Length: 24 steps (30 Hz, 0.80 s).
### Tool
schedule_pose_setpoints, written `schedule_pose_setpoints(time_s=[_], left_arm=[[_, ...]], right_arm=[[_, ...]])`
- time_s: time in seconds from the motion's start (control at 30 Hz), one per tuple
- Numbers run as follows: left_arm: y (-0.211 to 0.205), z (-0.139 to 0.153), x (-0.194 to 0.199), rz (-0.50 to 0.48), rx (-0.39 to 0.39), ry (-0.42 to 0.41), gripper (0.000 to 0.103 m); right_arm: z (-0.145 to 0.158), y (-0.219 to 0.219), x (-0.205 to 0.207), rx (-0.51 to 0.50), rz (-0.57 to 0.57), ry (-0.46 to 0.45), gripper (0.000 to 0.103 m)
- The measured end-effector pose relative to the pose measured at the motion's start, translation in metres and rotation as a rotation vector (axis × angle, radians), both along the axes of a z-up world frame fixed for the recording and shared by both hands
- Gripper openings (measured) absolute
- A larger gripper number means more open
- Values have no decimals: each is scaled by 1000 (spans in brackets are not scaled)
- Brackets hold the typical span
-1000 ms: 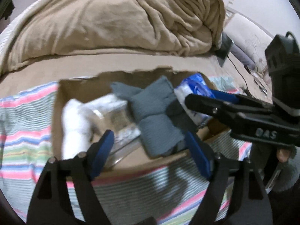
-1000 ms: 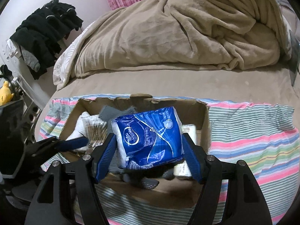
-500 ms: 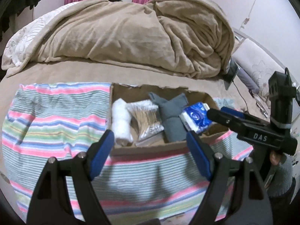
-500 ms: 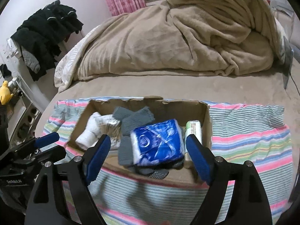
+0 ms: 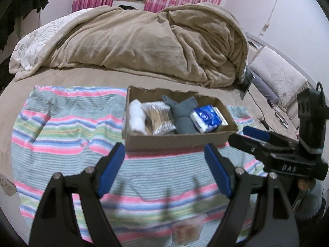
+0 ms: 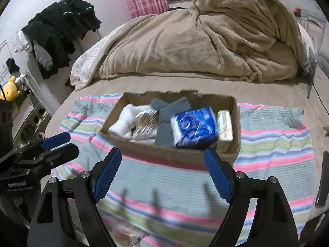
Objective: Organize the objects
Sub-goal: 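Grasp the clear bag of brown snacks with the right gripper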
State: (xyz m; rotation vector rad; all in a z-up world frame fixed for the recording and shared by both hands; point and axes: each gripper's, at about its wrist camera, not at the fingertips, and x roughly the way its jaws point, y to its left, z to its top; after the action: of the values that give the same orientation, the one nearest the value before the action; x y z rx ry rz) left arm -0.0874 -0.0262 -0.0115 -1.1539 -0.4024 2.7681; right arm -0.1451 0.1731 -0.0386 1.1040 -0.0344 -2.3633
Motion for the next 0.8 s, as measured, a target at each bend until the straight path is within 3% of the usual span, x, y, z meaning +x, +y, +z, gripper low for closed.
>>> schedule_pose_setpoints(time_s=[0.4,0.8], left_arm=[[-8,-5,43,27,0,-1,81],[-6,-33,79,25,-1,-48,81]], right_arm=[[-26,-12,53,36,46,-51,85],[-60,-18,88,62,78,-123,85]])
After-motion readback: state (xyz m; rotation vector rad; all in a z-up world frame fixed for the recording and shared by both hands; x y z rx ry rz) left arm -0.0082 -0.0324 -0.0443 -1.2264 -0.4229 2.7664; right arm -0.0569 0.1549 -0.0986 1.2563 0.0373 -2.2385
